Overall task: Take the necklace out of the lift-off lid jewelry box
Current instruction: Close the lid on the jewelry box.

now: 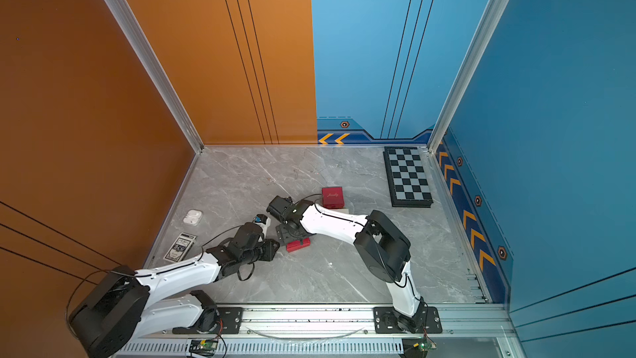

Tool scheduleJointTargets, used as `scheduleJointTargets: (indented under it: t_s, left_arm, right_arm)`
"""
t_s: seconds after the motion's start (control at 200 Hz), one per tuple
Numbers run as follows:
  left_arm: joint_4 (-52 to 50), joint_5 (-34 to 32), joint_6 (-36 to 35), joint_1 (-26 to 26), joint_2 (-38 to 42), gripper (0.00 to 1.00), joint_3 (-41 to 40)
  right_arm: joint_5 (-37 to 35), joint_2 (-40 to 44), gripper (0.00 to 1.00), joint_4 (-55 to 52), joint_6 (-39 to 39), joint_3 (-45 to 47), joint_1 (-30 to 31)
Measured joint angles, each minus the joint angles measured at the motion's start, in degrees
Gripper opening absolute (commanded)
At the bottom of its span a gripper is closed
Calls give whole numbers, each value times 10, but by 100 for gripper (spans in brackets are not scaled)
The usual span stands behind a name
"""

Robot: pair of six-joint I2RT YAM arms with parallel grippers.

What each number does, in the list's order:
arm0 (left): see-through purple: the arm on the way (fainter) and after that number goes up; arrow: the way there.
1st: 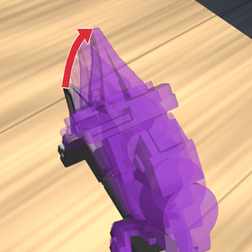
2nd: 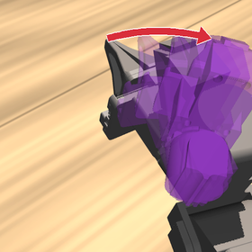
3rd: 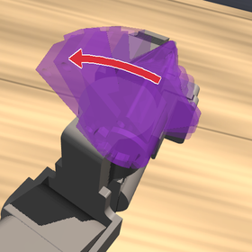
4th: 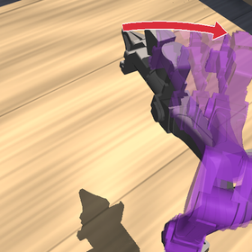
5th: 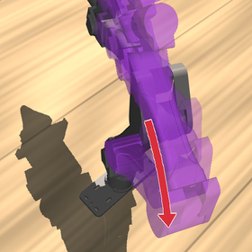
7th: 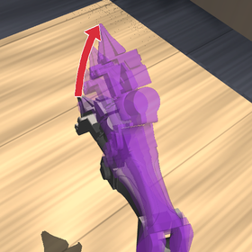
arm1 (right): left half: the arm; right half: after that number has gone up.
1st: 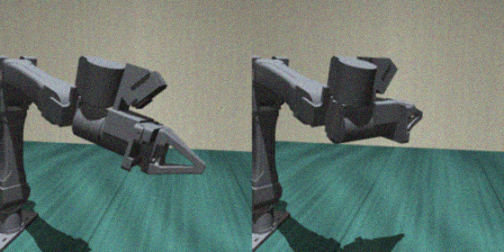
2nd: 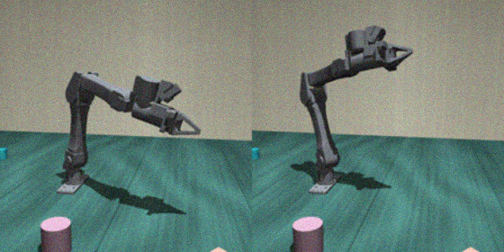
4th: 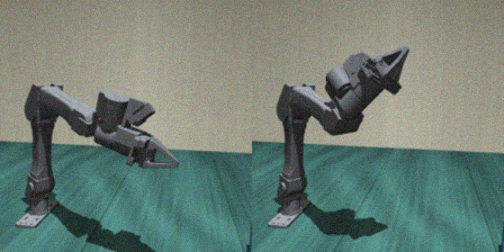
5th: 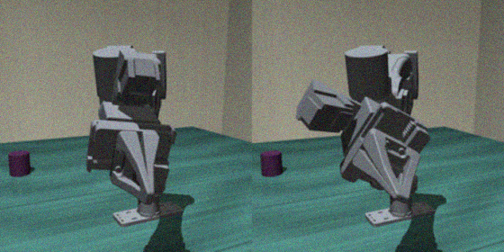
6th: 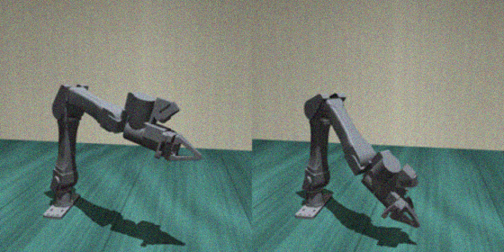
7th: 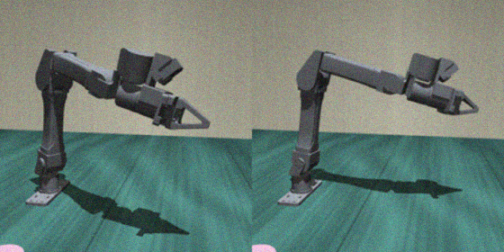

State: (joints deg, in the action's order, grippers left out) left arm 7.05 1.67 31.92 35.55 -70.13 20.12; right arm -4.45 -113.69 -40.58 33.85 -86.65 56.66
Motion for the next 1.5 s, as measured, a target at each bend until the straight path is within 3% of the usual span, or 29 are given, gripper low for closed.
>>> scheduleJointTargets:
  t_s: [1.501]
  left_arm:
    - [146, 49, -4, -15, -83, 39, -3]
  right_arm:
    - [76, 12, 83, 43, 16, 37, -39]
